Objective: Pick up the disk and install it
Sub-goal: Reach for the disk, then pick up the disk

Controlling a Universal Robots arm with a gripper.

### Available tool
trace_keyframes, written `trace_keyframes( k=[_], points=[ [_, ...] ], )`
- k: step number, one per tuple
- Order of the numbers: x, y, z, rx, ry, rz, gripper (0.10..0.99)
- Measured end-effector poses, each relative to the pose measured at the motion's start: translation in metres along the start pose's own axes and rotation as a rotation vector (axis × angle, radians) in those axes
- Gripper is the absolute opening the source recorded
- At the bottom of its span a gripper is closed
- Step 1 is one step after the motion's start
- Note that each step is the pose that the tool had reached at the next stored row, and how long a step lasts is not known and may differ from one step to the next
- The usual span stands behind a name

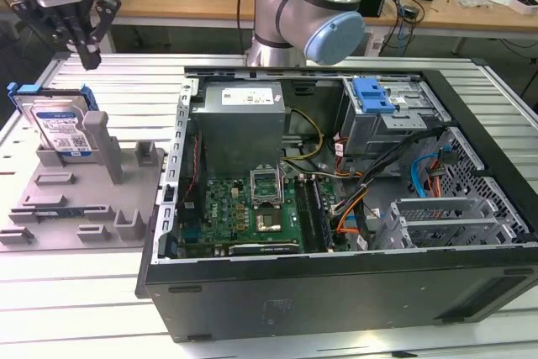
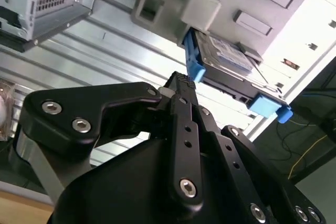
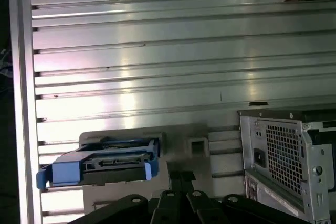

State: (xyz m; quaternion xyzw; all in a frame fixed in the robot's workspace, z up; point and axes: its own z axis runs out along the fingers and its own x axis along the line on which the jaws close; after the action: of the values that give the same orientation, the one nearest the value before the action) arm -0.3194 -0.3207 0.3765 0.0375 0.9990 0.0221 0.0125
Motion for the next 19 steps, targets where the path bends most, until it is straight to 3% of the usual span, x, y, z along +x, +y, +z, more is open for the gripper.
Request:
trace_keyframes(
  k=[3,4,19],
  points=[
    [0.0186,0.0062,0.0010,0.000,0.0000,0.000,0.106],
    [0.0210,0.0067,0.0012,0.000,0.0009,0.000,0.106],
    [0.0211,0.0067,0.0012,0.001,0.0084,0.000,0.106]
  ],
)
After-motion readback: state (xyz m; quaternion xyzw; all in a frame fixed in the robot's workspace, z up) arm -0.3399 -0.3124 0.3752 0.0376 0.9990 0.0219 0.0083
